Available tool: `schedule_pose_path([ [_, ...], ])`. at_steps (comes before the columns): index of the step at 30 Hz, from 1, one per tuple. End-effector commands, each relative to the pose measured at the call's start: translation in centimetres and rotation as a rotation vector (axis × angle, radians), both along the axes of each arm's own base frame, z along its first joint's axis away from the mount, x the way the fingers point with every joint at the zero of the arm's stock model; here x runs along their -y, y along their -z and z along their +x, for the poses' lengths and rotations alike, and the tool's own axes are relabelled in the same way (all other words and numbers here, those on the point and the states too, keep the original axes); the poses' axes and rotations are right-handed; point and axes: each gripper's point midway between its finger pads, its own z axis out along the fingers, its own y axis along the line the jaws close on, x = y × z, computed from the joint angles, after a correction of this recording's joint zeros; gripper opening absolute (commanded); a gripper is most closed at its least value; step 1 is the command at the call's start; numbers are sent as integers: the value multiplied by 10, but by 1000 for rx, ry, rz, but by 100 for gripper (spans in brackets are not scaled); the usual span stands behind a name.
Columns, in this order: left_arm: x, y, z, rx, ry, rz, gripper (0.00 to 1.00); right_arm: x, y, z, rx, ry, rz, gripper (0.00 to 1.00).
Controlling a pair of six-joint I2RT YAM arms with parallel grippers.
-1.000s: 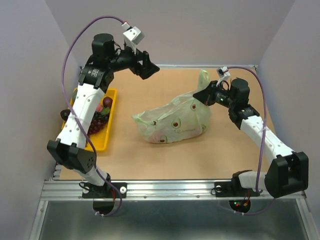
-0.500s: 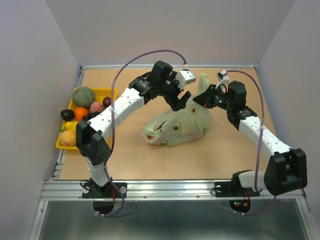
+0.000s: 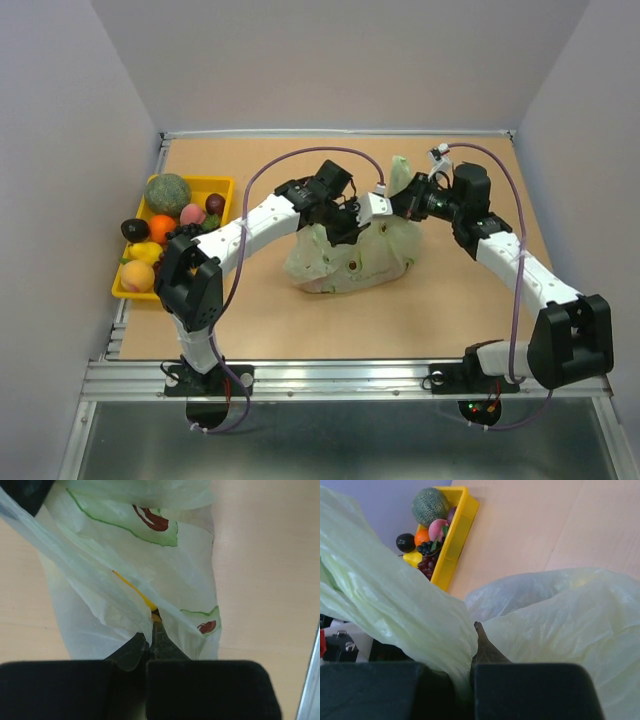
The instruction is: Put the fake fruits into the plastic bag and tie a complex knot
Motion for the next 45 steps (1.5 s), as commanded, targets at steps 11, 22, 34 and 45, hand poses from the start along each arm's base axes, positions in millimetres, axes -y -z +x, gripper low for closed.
schedule_pose_path([
  [11,-16,-73,17,69,-16,-190,55,17,12,28,-140,209,128,1],
  [22,0,-114,22,-9,-44,-279,69,17,7,18,-112,182,128,1],
  [34,16,-54,39,-144,-143,-200,25,11,2,14,-103,136,138,0],
  [45,20,-32,31,-237,-140,-223,0,0,-12,11,-78,69,229,48],
])
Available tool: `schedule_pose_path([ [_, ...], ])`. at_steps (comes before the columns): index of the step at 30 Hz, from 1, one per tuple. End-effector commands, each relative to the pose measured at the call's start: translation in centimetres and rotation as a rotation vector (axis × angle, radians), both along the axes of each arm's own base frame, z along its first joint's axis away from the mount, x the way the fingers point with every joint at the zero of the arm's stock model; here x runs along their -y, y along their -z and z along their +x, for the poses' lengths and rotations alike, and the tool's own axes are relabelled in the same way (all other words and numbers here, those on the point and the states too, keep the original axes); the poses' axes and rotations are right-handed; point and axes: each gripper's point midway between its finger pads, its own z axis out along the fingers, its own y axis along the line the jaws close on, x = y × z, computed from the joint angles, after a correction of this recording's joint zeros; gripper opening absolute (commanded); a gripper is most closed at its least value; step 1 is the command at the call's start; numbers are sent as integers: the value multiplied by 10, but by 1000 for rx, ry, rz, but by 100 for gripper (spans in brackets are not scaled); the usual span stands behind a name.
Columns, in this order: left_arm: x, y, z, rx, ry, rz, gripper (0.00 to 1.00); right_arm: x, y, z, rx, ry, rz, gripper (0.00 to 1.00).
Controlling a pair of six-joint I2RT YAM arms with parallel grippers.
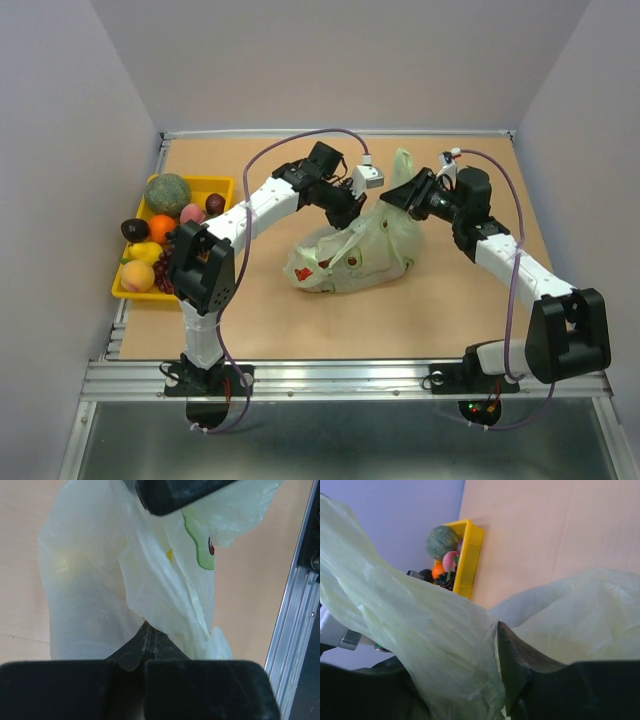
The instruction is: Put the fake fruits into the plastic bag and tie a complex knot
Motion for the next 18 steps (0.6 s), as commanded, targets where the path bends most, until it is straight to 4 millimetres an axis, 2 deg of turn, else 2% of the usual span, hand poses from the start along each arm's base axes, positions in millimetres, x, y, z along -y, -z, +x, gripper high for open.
schedule_pose_path([
  [1,9,-26,2,38,11,-78,0,-4,-18,1,88,-30,53,50],
  [6,8,-24,1,29,9,-75,0,-2,-12,9,76,4,48,54],
  [9,8,-24,-5,42,30,-82,0,5,1,17,46,57,11,54],
  [13,8,-23,-18,94,87,-64,0,9,13,26,18,96,-6,47],
  [15,4,-19,-25,120,134,-32,0,10,17,30,13,110,-9,38],
  [18,-8,-4,-32,129,181,47,0,10,17,35,20,114,-15,30],
])
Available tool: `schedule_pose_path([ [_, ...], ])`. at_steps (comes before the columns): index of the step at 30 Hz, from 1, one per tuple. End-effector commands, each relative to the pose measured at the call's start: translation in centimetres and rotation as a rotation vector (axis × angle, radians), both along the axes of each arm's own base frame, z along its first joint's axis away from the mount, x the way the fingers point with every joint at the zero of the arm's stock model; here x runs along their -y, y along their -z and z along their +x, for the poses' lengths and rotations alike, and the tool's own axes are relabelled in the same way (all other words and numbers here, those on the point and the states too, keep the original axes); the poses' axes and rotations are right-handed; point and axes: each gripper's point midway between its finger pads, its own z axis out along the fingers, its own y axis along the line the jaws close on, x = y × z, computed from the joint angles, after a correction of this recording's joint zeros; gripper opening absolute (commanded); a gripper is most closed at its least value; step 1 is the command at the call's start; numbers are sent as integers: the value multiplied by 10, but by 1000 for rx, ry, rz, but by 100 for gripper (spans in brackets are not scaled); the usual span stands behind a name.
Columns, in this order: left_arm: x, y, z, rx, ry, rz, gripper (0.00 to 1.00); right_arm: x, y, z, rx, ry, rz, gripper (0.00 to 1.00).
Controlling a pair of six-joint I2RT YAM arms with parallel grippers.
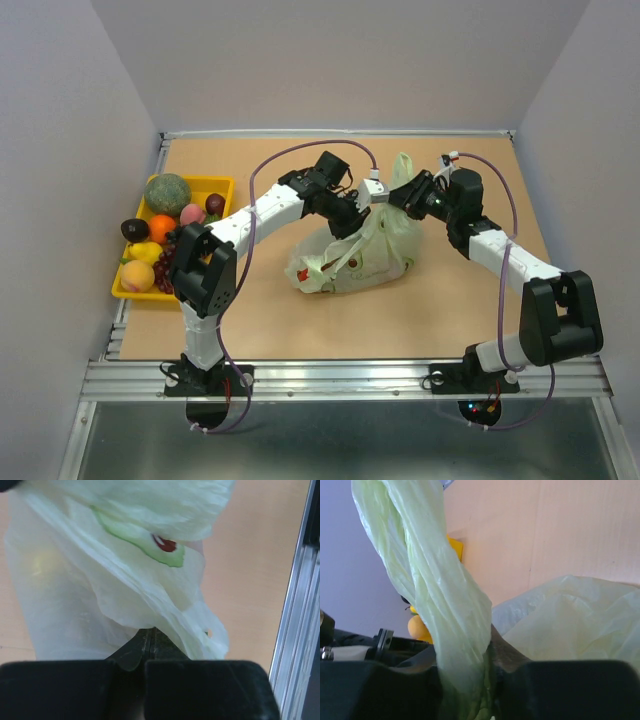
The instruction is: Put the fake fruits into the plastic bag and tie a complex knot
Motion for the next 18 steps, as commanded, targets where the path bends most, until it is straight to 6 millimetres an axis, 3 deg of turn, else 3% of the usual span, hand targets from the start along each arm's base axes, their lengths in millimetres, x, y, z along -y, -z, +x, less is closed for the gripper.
schedule_pose_path([
  [1,-16,-12,-15,100,100,57,0,6,-7,12,53,42,-14,25],
  [4,-30,-2,-18,118,138,128,0,7,-6,12,57,43,-23,15],
  [6,-36,-5,-16,136,138,142,0,8,-5,10,61,40,-32,0],
  [8,-39,-18,-7,159,107,127,0,7,-3,7,64,32,-38,0],
  [11,-41,-64,24,166,-27,24,30,7,-2,2,68,22,-40,0],
  [12,-41,-91,41,211,-69,-29,42,6,-2,0,68,12,-40,1],
  [15,-31,-132,46,223,-88,-116,54,5,-1,-4,70,-4,-40,0],
  [18,-18,-151,41,174,-108,-186,64,5,-2,-6,77,-10,-42,0],
])
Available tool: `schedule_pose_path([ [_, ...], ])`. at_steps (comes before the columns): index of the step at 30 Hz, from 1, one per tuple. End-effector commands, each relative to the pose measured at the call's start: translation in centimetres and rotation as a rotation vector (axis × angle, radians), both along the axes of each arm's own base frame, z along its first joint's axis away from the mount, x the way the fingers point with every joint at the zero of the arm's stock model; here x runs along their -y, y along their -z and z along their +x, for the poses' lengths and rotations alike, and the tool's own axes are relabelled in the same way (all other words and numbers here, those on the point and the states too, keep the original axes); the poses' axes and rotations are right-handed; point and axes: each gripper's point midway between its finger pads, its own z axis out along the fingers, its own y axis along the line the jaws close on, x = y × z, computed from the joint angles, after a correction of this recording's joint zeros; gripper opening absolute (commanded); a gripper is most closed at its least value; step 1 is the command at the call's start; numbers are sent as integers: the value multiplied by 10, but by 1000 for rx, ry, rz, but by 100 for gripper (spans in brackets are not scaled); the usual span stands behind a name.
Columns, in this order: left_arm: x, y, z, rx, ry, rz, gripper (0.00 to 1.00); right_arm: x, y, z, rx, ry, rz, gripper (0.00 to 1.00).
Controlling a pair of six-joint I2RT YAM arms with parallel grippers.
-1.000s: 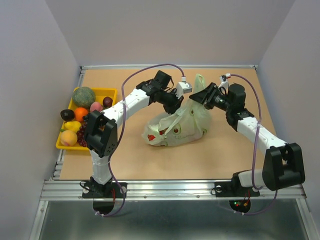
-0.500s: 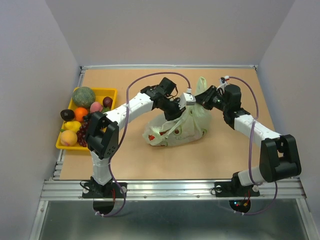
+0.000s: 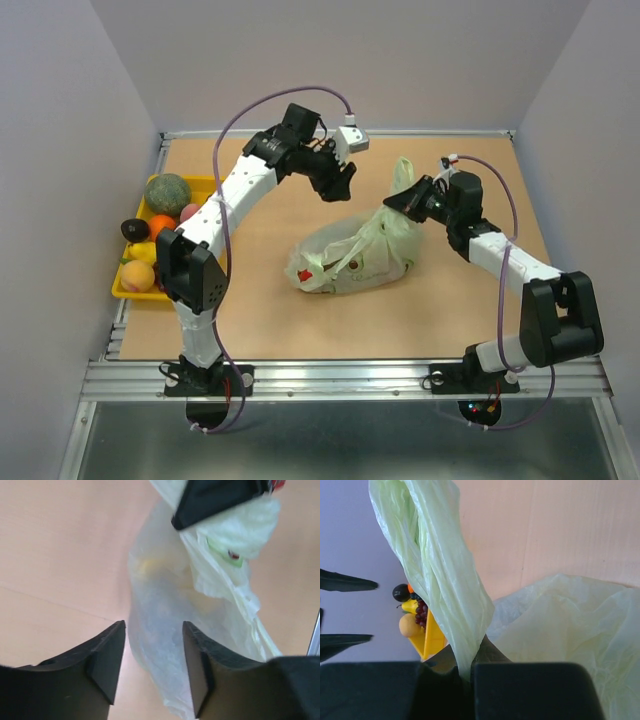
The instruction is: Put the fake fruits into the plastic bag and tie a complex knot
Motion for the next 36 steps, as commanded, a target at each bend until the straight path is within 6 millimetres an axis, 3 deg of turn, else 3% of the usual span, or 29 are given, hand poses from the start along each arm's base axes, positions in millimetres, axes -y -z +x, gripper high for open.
schedule_pose_path([
  [1,25,-58,-22,2,-9,-132,64,2,-14,-5,74,-15,-7,0],
  [12,49,10,-50,-58,23,18,63,2,-16,-3,86,-17,-17,0],
  [18,50,64,-76,-41,123,173,23,3,-11,1,65,2,-14,2],
  [19,48,79,-80,-49,129,210,9,2,-10,1,61,0,-11,4],
  [21,43,95,-79,-48,139,245,0,3,-9,3,56,3,-6,10],
  [24,40,104,-73,-11,146,272,0,-1,-6,2,52,-15,1,14],
  [25,41,101,-71,5,147,267,0,-1,-5,2,51,-19,3,13],
  [27,43,91,-69,23,150,247,0,-3,0,3,50,-30,-1,1],
  [30,49,43,-65,46,160,138,29,-2,7,1,42,-38,-13,0],
  [31,52,17,-60,76,158,85,43,-3,6,0,46,-48,-13,0],
  [33,47,-28,-63,102,183,-30,54,-3,4,-2,66,-60,-23,0],
  [34,37,-55,-52,133,159,-84,64,-4,5,-4,70,-70,-29,0],
  [35,30,-82,-56,144,166,-152,69,-5,3,-6,81,-82,-36,1],
  [36,22,-97,-56,135,157,-189,75,-4,5,-8,85,-93,-50,0],
])
